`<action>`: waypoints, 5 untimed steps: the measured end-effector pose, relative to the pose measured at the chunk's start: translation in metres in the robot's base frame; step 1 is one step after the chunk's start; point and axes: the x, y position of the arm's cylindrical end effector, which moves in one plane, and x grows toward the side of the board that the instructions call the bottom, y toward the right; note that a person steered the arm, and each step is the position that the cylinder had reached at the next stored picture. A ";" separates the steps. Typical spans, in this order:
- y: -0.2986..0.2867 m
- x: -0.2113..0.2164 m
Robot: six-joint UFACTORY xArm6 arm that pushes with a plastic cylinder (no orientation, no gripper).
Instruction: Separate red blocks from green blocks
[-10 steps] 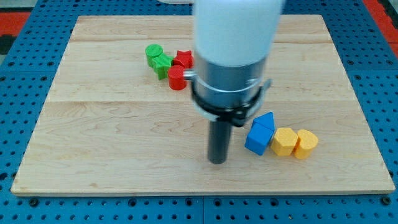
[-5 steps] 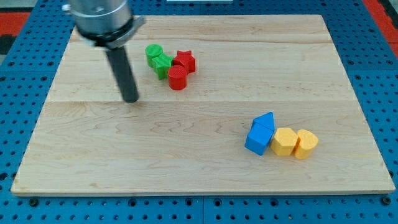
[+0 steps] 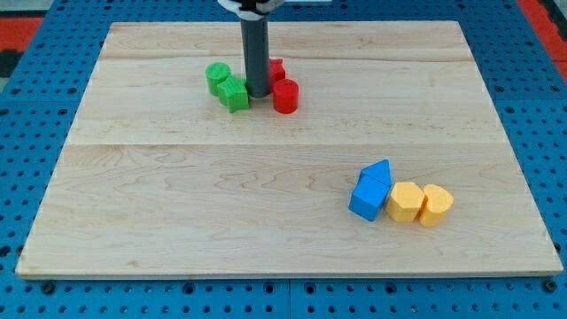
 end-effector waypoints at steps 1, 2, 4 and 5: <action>-0.061 0.004; -0.068 0.029; -0.127 0.018; -0.122 0.050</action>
